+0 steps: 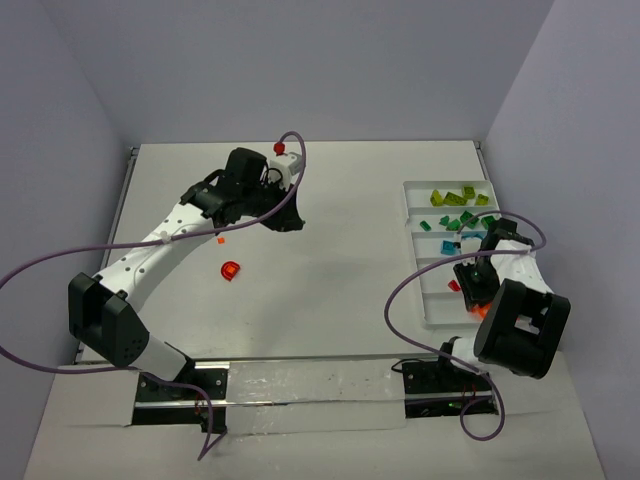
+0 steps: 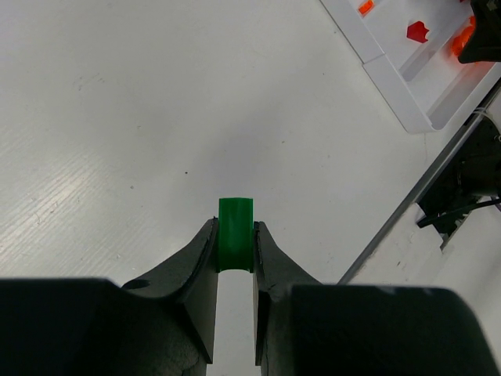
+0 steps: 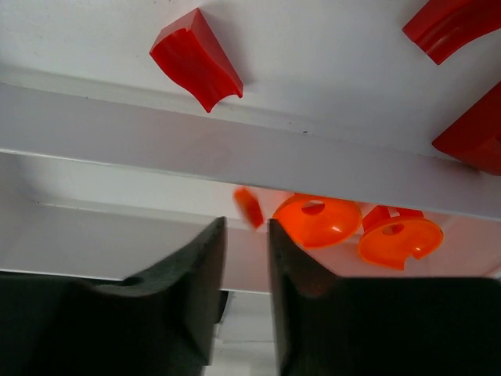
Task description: Sort the legos into containers by color
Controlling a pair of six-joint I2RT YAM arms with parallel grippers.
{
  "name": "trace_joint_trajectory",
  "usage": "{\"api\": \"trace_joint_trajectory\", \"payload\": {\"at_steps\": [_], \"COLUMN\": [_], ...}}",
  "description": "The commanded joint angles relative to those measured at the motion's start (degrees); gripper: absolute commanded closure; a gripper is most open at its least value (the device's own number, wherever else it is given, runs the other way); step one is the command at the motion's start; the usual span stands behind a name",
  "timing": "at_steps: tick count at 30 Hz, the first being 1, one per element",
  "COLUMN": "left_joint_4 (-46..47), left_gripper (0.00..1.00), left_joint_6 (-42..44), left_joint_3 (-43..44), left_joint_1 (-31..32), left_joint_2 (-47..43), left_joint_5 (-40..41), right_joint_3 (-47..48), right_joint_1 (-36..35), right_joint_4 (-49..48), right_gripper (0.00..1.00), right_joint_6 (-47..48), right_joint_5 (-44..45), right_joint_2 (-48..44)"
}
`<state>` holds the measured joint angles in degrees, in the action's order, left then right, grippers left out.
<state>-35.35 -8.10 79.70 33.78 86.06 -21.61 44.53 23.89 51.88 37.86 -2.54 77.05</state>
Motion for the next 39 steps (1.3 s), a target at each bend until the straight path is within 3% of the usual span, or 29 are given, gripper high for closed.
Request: {"api": "trace_joint_trajectory", "payload": {"at_steps": [1,8,11,16,18,23,27,31,39], "left_joint_4": [-0.46,1.37,7.56,12.88,14.78,18.73,22.21,24.97,25.77], "left_gripper": [1.0,1.0,1.0,1.0,1.0,1.0,1.0,1.0,1.0], "left_joint_6": [2.0,2.8,3.99,7.33,11.93,27.04,33.56,35.78,34.38], "left_joint_3": [3.27,1.3,-4.47,-9.93,-12.84,-17.98,-21.33,-23.32,-23.51], "left_joint_1": [0.23,-0.07,-0.82,-0.76,-0.34,7.0,11.63,14.56,16.14], "left_joint_2": [-0.77,-2.86,-8.08,-11.21,-14.24,-19.96,-21.91,-22.92,-23.1], "left_joint_5": [-0.19,-7.79,-19.84,-23.78,-21.6,-4.2,7.26,11.26,10.89], "right_joint_3": [0.32,7.28,16.96,27.82,31.87,31.99,31.8,35.06,38.55], "right_joint_1": [0.5,0.45,-0.25,-5.64,-11.08,-26.16,-35.08,-41.92,-47.22], "right_joint_4": [-0.13,6.06,11.96,16.63,15.82,5.35,-3.87,-5.31,-7.56], "right_gripper": [0.51,0.47,0.47,0.46,0.47,0.48,0.49,0.49,0.49], "right_joint_6": [0.86,0.69,-1.03,-7.08,-13.77,-28.44,-36.05,-37.38,-40.41], "right_joint_5": [0.77,-3.36,-15.94,-37.6,-47.29,-59.74,-63.72,-65.66,-65.31], "right_joint_2": [-0.07,-1.76,-3.36,-2.03,-0.3,3.06,5.61,8.53,12.66]}}
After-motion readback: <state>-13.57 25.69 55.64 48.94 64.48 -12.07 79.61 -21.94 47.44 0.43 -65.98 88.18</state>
